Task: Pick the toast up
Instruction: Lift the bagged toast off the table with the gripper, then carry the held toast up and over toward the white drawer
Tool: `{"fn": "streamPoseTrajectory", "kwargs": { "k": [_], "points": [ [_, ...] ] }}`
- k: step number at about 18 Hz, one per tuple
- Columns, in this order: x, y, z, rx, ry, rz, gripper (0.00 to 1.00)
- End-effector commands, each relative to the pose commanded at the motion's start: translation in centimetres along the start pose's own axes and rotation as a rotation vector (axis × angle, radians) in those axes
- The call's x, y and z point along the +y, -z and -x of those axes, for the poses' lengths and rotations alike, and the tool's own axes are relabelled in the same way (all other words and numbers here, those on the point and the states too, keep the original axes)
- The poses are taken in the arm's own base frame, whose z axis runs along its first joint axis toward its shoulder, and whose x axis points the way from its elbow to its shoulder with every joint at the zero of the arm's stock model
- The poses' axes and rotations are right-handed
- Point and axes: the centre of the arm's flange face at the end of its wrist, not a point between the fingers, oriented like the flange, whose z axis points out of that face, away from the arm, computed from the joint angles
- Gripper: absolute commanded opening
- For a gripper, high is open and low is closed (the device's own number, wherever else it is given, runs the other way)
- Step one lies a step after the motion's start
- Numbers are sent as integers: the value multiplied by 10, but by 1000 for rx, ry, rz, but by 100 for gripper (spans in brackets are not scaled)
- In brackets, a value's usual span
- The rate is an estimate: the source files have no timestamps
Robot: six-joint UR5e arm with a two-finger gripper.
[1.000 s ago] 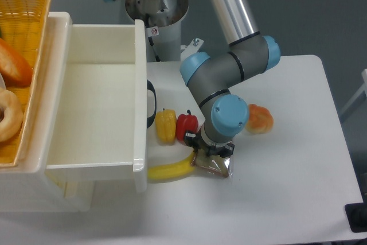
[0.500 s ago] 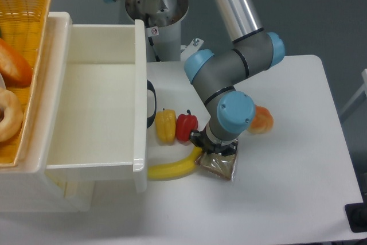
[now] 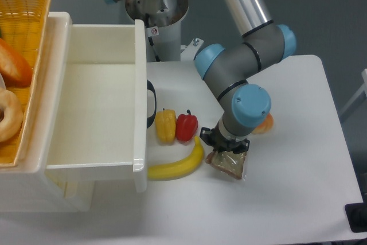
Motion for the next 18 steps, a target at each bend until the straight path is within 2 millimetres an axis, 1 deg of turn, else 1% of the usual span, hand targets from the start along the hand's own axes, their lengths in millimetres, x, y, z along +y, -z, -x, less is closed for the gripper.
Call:
{"fn": "streamPoseTrajectory", "kwargs": {
  "k": [2, 5, 10, 12, 14, 18],
  "points": [
    [5, 12, -1, 20, 4, -6, 10],
    [14, 41, -12, 54, 14, -54, 10],
    [29, 82, -31, 121, 28, -63, 10],
    [37, 109, -44, 153, 35, -89, 10],
    [42, 131, -57, 186, 37, -112, 10],
    [57, 158, -78, 234, 48, -157, 10]
  ]
}}
